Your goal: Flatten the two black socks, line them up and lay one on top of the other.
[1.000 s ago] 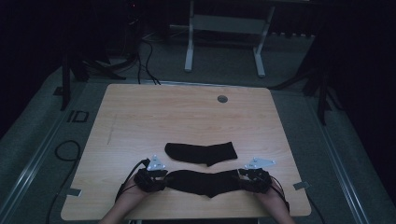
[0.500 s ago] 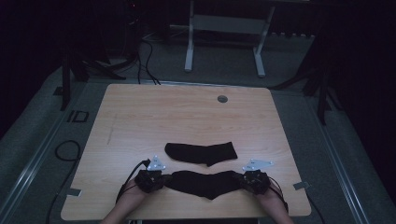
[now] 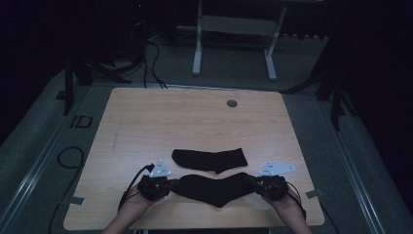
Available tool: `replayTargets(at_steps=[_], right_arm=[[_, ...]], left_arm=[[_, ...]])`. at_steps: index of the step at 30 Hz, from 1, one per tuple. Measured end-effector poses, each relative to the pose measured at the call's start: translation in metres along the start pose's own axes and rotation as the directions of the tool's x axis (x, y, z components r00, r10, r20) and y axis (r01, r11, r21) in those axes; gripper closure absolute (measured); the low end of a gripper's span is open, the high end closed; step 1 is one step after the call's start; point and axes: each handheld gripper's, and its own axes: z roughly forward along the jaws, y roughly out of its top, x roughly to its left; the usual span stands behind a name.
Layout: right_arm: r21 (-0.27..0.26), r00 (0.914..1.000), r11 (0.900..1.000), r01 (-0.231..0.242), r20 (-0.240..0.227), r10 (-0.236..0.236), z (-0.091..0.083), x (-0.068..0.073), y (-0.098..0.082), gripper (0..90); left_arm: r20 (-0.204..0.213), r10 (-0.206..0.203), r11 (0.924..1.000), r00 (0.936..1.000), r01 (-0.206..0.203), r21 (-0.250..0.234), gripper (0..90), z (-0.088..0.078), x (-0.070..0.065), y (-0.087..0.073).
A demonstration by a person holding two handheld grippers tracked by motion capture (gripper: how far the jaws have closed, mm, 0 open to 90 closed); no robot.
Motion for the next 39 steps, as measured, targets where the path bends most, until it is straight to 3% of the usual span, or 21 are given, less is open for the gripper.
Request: replayTargets(at_steps=[3,4,5,10,15,20,25,31,39], right_arm=[[-0.026,1.0,1.0,0.008,0.004,-0.008,-0.009,0.0,0.008,85.0],[-0.036,0.9999,0.999,0.012,0.007,-0.012,-0.012,0.0,0.011,85.0],[-0.062,0.9995,0.998,0.026,0.019,-0.025,-0.02,-0.002,0.022,85.0],[-0.106,0.9976,0.993,0.051,0.051,-0.046,-0.03,-0.011,0.049,85.0],[-0.113,0.9964,0.992,0.052,0.073,-0.044,-0.023,-0.025,0.075,85.0],[-0.086,0.9967,0.996,0.022,0.08,-0.015,-0.006,-0.041,0.091,85.0],[-0.045,0.996,0.999,-0.016,0.087,0.019,0.017,-0.054,0.09,85.0],[0.014,0.9938,0.998,-0.061,0.094,0.059,0.042,-0.064,0.074,85.0],[0.071,0.9915,0.995,-0.075,0.111,0.067,0.067,-0.069,0.055,85.0]], left_arm=[[-0.007,0.008,0.9999,0.9999,-0.008,-0.01,87.0,-0.006,0.001,0.005],[-0.016,0.01,0.9997,0.9998,-0.01,-0.024,87.0,-0.014,0.004,0.013],[-0.019,0.009,0.9996,0.9998,-0.009,-0.027,87.0,-0.017,0.005,0.017],[-0.047,0.013,0.9982,0.9988,-0.016,-0.057,87.0,-0.032,0.014,0.038],[-0.07,-0.011,0.9979,0.9975,0.007,-0.065,87.0,-0.035,0.034,0.059],[-0.097,-0.027,0.9989,0.9949,0.023,-0.041,87.0,-0.023,0.051,0.073],[-0.082,-0.061,0.9981,0.9948,0.062,0.006,87.0,-0.003,0.066,0.077],[-0.073,-0.106,0.9931,0.9916,0.11,0.042,86.9,0.018,0.076,0.069],[-0.086,-0.108,0.9882,0.9905,0.116,0.1,86.8,0.043,0.08,0.057]])
